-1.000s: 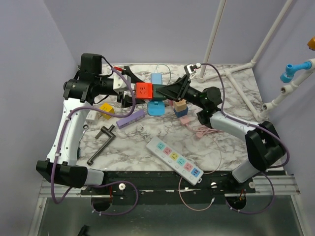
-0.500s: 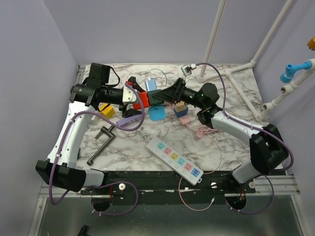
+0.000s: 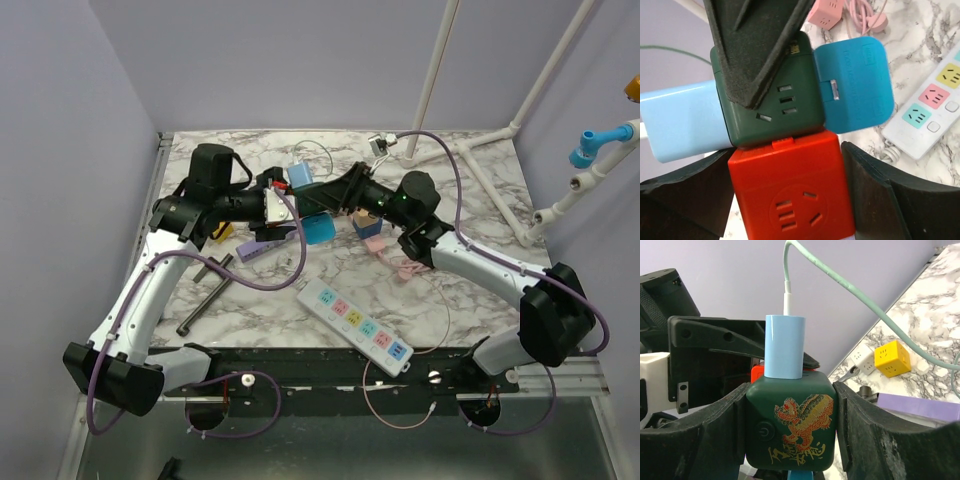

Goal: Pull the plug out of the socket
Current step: Remove the plug from the socket.

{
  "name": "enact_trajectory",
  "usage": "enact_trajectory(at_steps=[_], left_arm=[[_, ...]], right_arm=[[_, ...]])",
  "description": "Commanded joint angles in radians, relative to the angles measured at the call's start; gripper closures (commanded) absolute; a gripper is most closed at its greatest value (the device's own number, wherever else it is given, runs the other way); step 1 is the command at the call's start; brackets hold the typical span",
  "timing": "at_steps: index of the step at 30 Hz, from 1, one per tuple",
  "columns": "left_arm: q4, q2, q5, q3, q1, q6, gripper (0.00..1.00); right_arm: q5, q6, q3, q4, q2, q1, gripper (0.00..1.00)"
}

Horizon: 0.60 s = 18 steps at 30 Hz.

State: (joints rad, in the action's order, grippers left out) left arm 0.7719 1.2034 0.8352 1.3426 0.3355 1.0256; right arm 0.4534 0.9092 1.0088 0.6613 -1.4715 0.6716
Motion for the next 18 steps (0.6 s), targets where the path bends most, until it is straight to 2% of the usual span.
enact_trajectory(at_steps=[1, 4, 7, 8, 12, 17, 18], left_arm=[[-0.152, -0.004, -0.120, -0.038, 0.023, -0.124, 0.31], [-0.163, -0.001, -0.157, -0.046, 0.030, -0.134, 0.41], [-0.161, -0.003, -0.172, -0.052, 0.031, -0.126, 0.44], [-0.159, -0.004, -0.174, -0.054, 0.031, -0.120, 0.48], [-0.160, -0.009, -0.172, -0.063, 0.032, -0.101, 0.75], [-0.145, -0.006, -0.186, -0.059, 0.040, -0.088, 1.00], [-0.142, -0.004, -0.196, -0.058, 0.041, -0.087, 1.00]], right_arm=[[-0.079, -0.043, 0.020, 0.071, 0.064, 0.051, 0.95], [-0.099, -0.054, 0.002, 0.069, 0.073, 0.064, 0.96], [-0.117, -0.075, -0.006, 0.047, 0.083, 0.064, 0.96], [-0.120, -0.089, -0.005, 0.037, 0.088, 0.064, 0.96], [-0.125, -0.109, 0.003, 0.000, 0.091, 0.064, 0.96], [-0.130, -0.122, -0.006, -0.015, 0.091, 0.064, 0.97], [-0.139, -0.135, -0.013, -0.024, 0.101, 0.063, 0.97]])
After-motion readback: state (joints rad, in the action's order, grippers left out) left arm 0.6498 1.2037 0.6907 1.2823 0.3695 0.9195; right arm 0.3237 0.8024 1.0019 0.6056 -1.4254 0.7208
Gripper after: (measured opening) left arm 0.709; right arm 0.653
